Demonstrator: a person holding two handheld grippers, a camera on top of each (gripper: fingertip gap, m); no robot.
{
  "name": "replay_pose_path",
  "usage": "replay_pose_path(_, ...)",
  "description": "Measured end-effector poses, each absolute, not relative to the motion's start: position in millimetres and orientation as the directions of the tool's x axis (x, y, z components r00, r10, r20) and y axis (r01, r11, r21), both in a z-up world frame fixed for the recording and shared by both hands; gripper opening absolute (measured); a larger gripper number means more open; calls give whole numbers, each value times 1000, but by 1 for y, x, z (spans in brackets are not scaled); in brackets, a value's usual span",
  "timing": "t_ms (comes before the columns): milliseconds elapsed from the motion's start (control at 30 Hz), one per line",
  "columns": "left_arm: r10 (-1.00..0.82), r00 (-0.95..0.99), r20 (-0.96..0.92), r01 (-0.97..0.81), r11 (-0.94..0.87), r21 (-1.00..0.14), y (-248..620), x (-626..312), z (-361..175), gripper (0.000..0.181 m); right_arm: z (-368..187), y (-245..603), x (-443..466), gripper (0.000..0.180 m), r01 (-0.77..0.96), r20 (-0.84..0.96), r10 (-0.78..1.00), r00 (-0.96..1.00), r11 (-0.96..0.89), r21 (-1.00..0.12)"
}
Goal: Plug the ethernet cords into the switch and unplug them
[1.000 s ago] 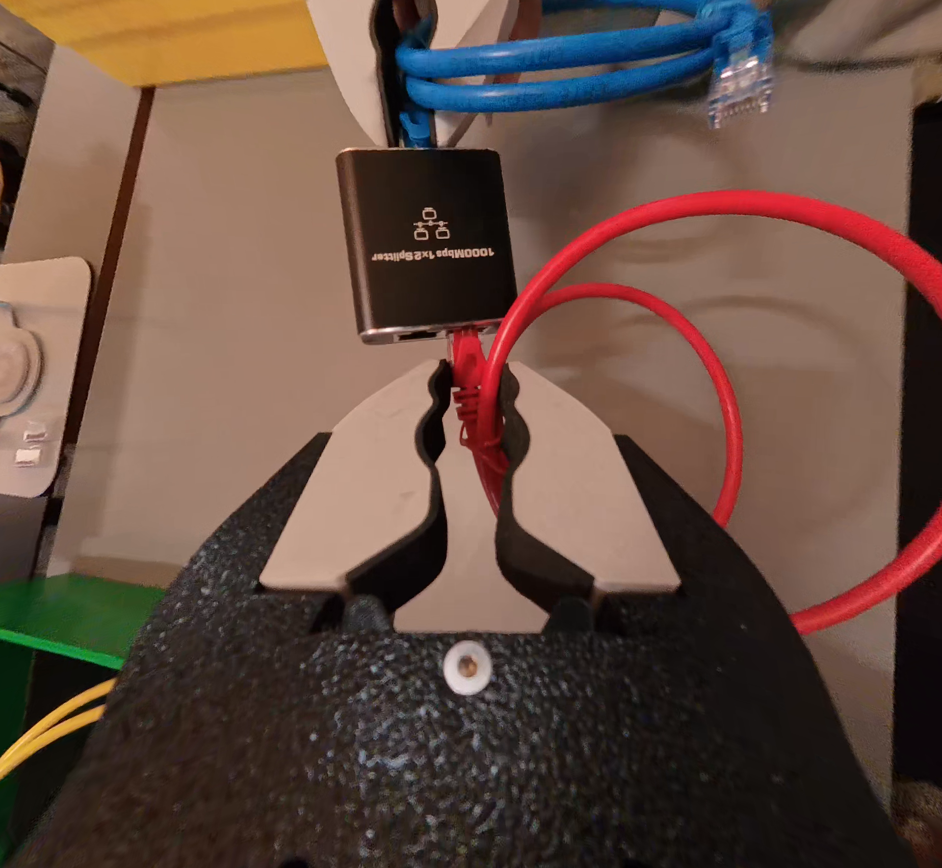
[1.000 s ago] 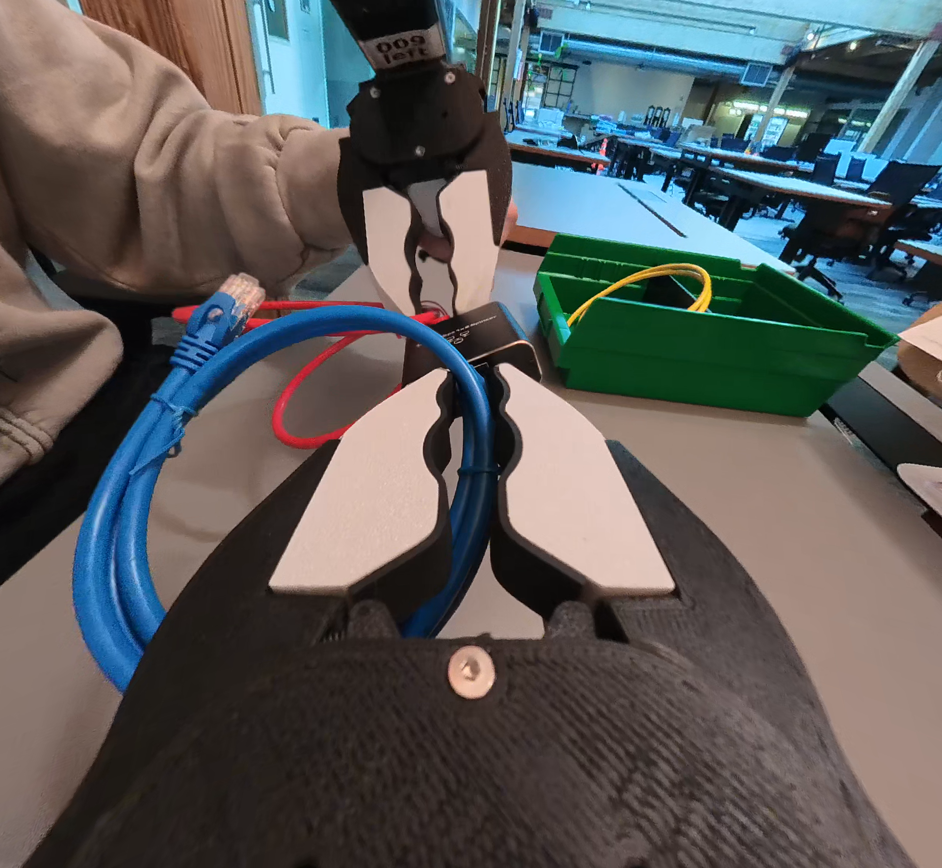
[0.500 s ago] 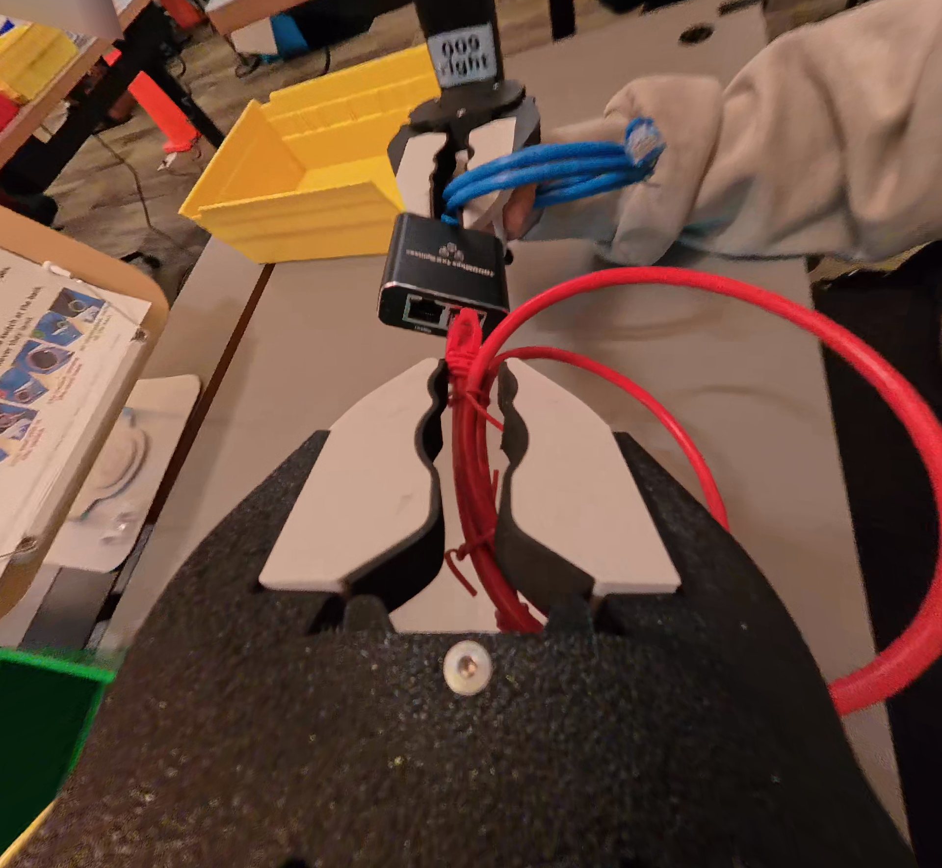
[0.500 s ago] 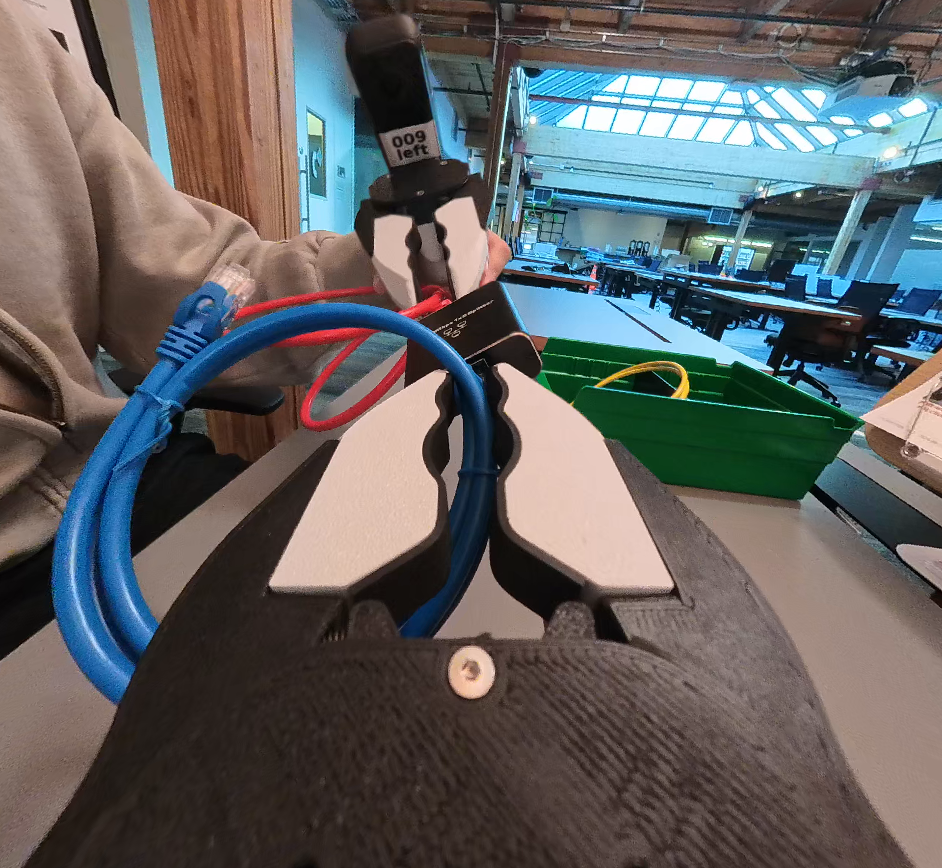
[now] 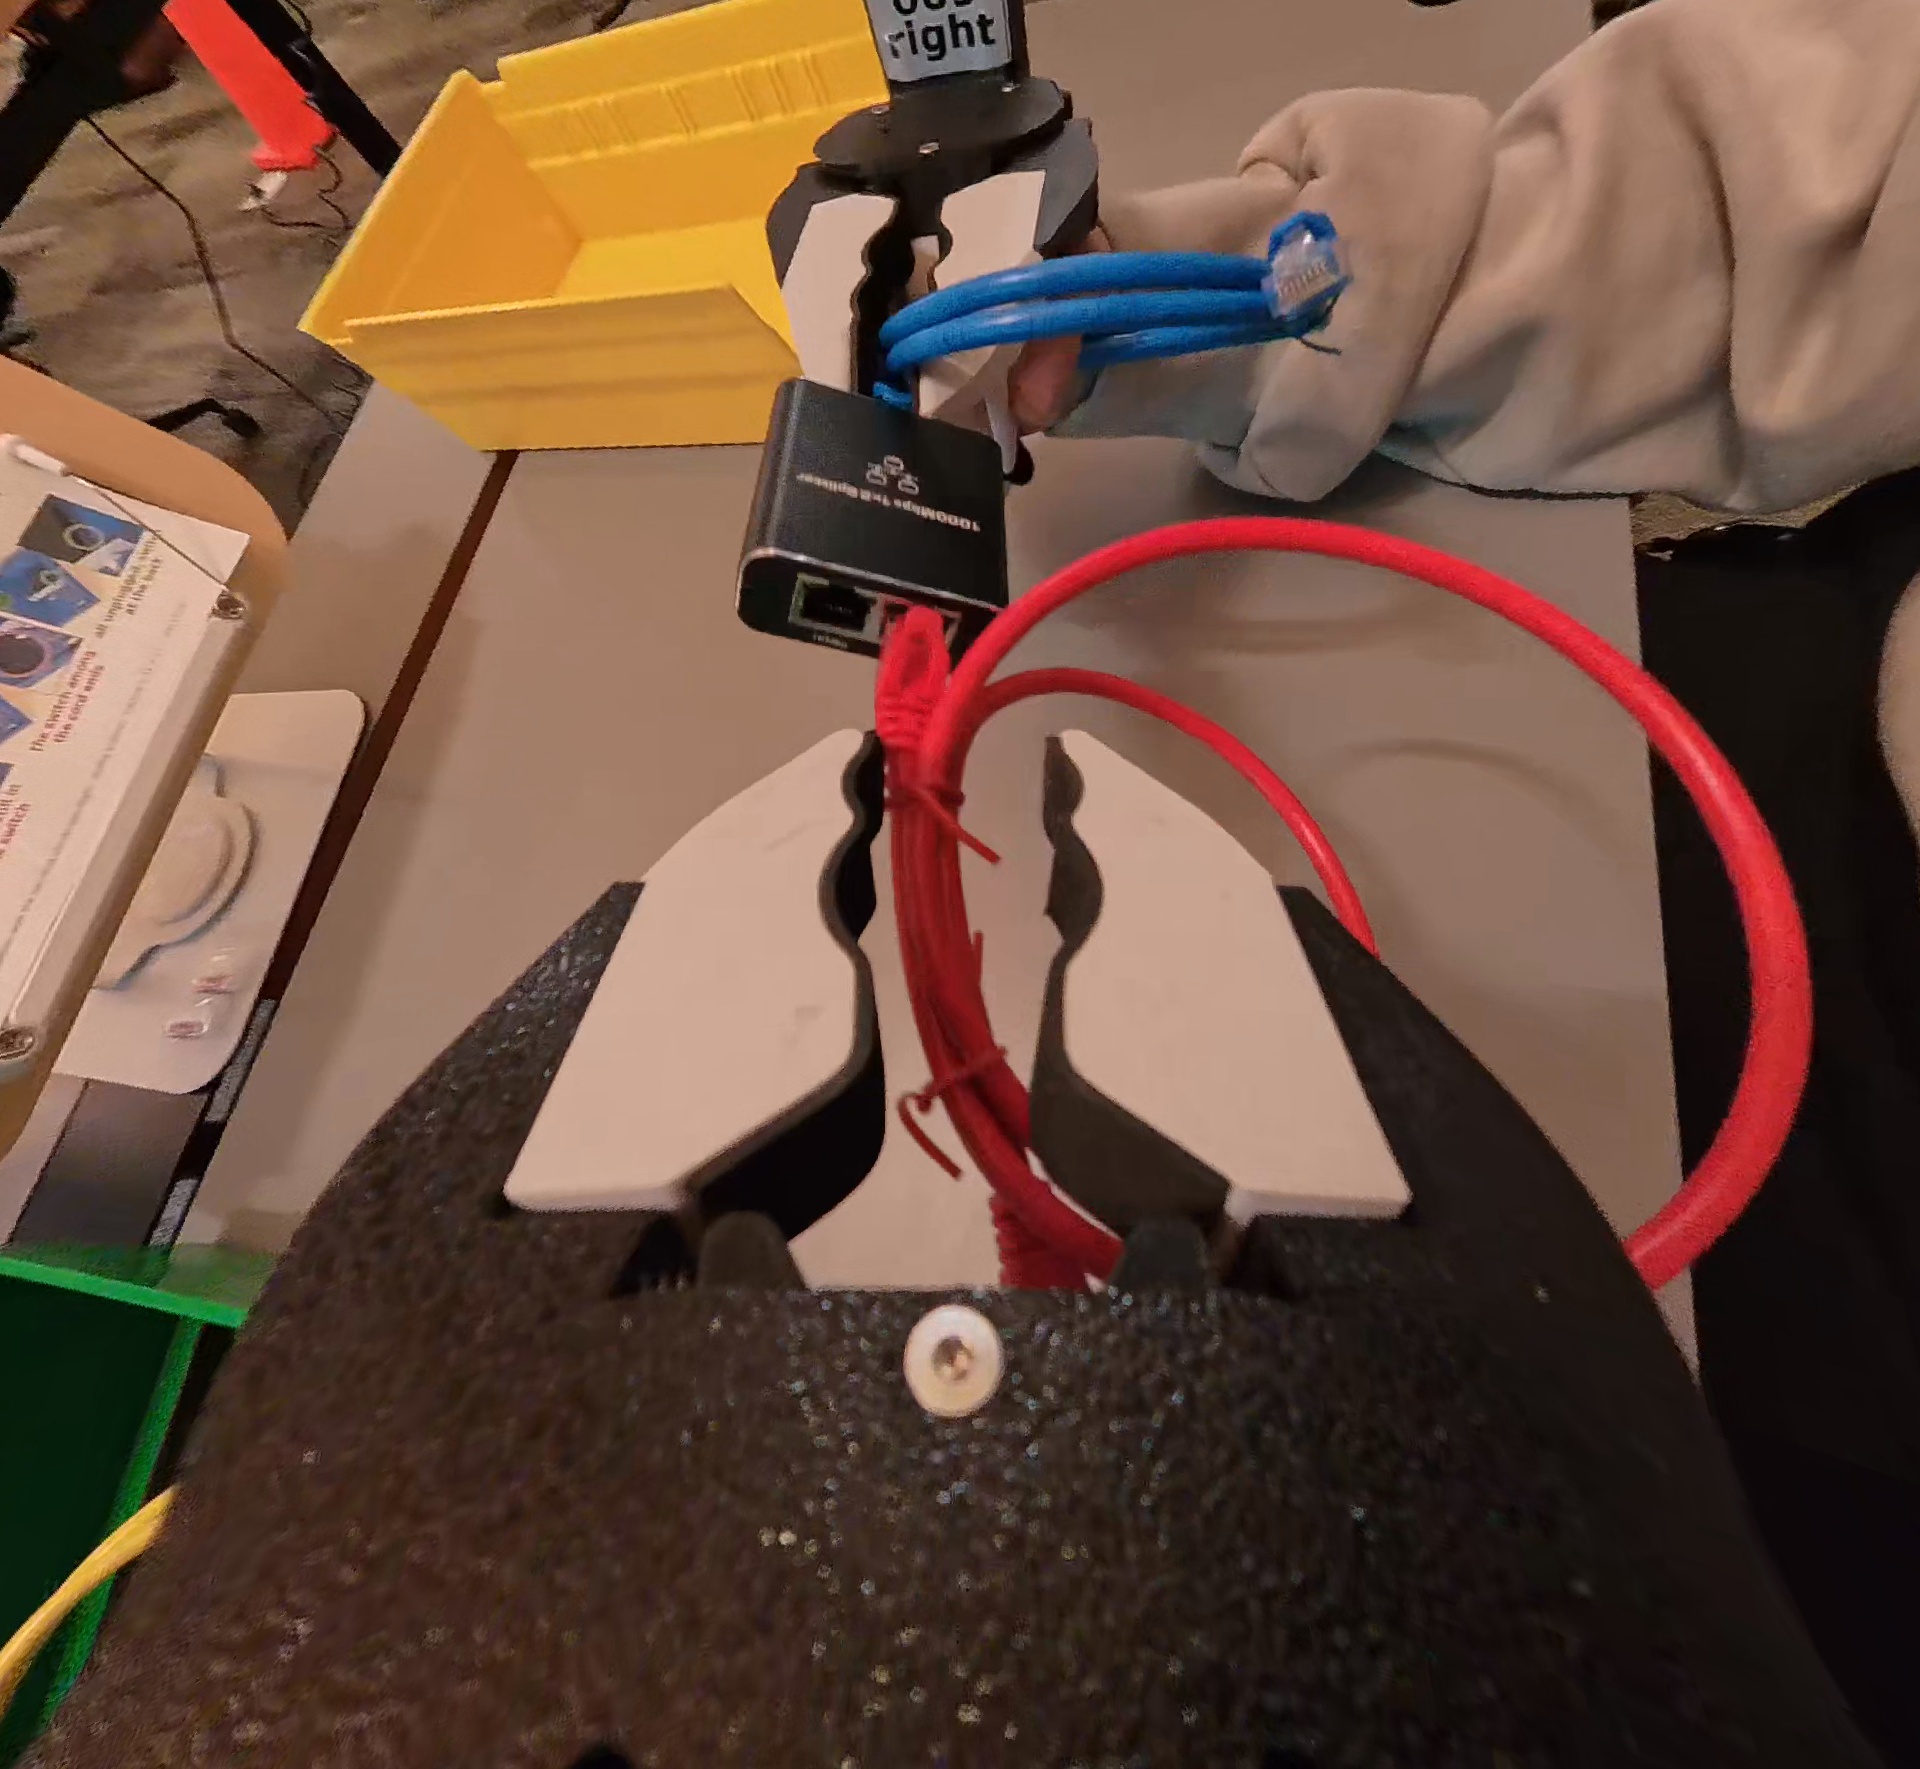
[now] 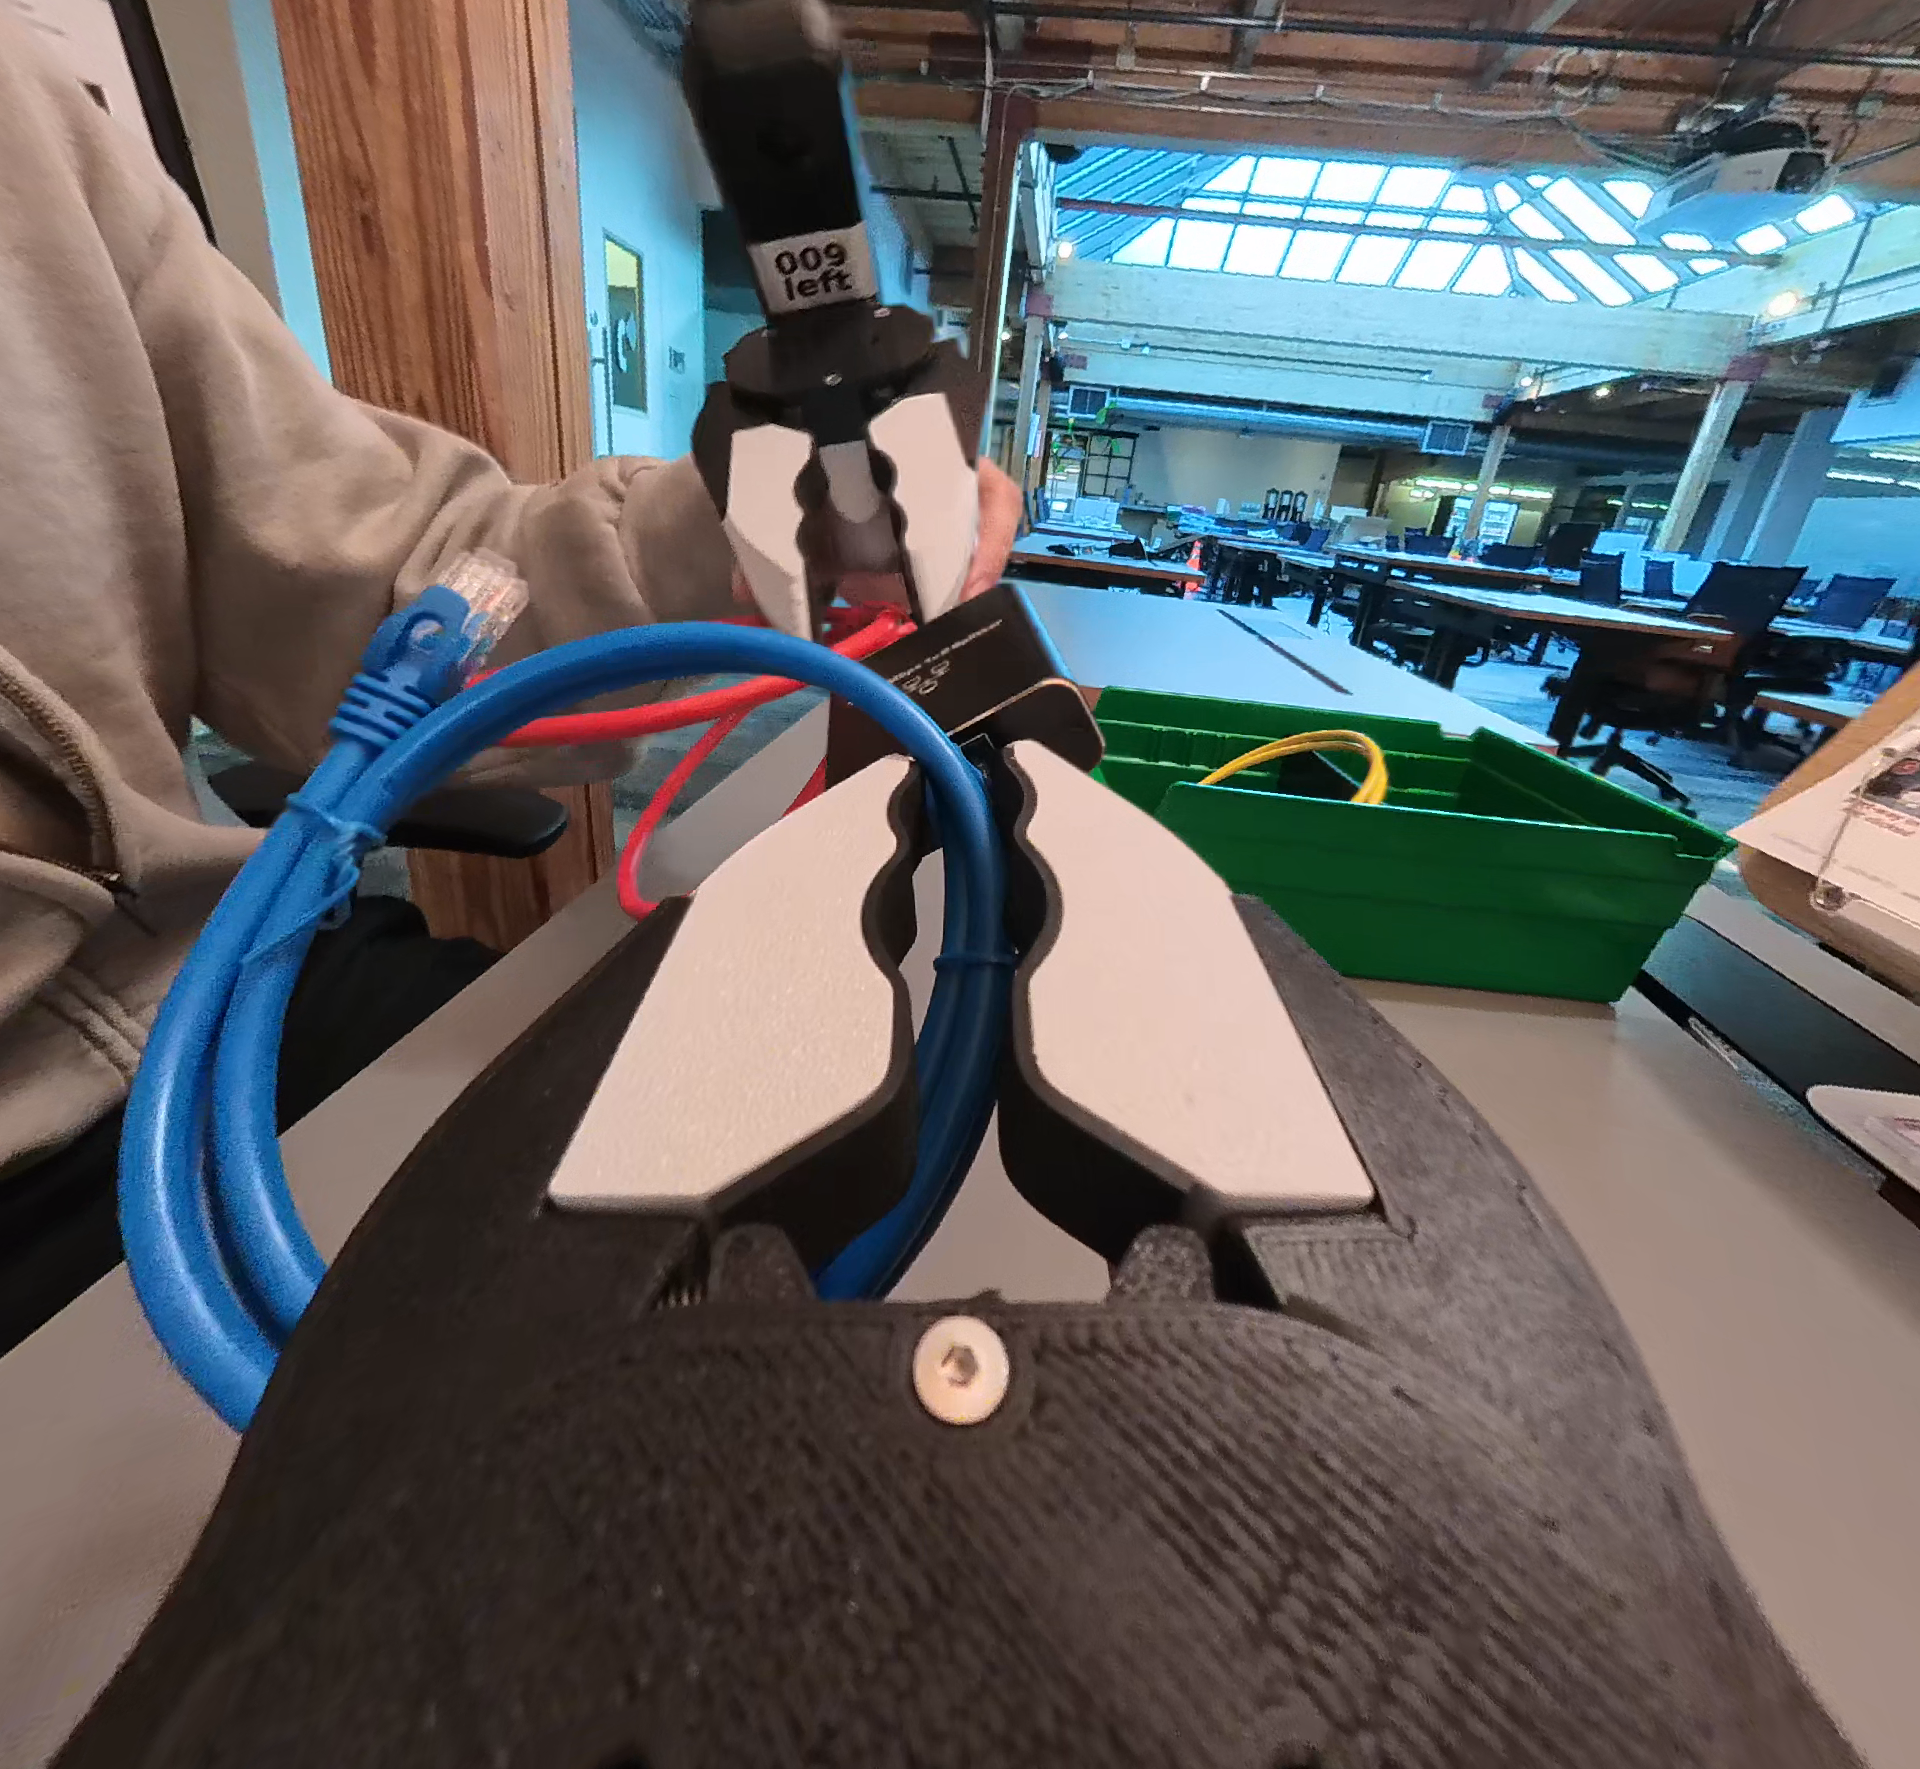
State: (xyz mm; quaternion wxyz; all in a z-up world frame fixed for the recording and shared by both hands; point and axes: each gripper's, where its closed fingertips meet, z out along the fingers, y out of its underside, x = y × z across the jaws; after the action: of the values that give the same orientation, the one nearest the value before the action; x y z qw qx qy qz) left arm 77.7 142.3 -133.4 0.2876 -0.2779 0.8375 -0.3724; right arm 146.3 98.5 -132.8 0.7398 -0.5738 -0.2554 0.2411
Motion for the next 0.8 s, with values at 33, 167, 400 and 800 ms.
replay_pose_path(33,-680,-673,-290,-240,572,-784,142,77,-133,30,-132,97,148,12,-70,99,649,754,230,-971)
replay_pose_path(167,-664,-622,-416,-177,636,-751,147,84,-130,16,-130,97,145,12,-82,97,659,746,235,-969)
replay_pose_path(400,-609,-622,-492,-159,714,-682,150,88,-145,19,-132,98,141,12,-80,93,675,732,221,-972)
replay_pose_path(800,-614,-546,-570,-20,690,-724,145,93,-137,18,-133,99,144,12,-106,62,679,732,204,-973)
